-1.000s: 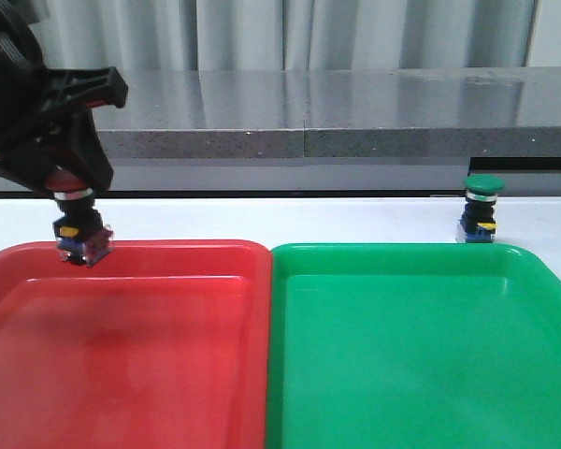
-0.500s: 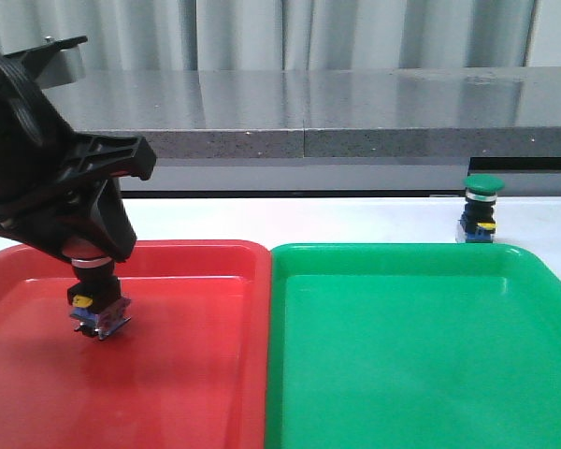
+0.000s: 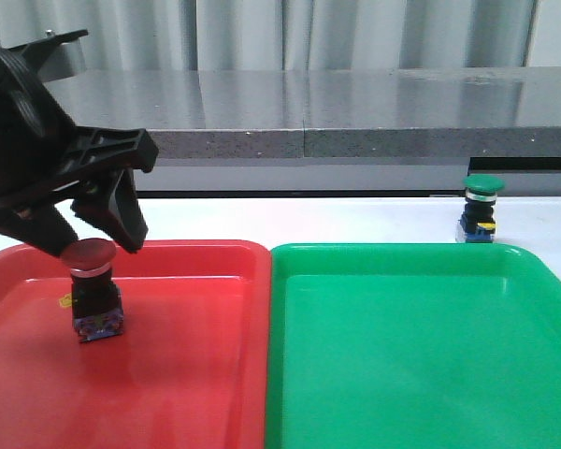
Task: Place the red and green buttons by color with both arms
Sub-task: 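Open the left gripper and raise it away from the button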
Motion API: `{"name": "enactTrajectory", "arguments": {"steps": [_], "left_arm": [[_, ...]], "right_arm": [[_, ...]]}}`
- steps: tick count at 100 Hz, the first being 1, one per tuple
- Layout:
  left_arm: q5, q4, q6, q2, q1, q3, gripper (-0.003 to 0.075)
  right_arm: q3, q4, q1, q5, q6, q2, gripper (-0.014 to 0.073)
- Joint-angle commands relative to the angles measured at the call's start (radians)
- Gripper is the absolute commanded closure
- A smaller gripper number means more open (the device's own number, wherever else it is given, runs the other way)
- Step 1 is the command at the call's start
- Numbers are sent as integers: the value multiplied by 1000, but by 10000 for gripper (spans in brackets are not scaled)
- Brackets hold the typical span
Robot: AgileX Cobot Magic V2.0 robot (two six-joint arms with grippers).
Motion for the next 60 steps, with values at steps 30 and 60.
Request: {"name": "enactTrajectory", "arguments": {"steps": [30,60], "left_arm": [[-51,34,-10,-220,35,-34,300],[-48,72,-10,-436,69,-32,686]], "right_arm": [[-18,2,-7,-78,-4,-20,657],[-18,2,-7,-78,-4,-20,657]]}}
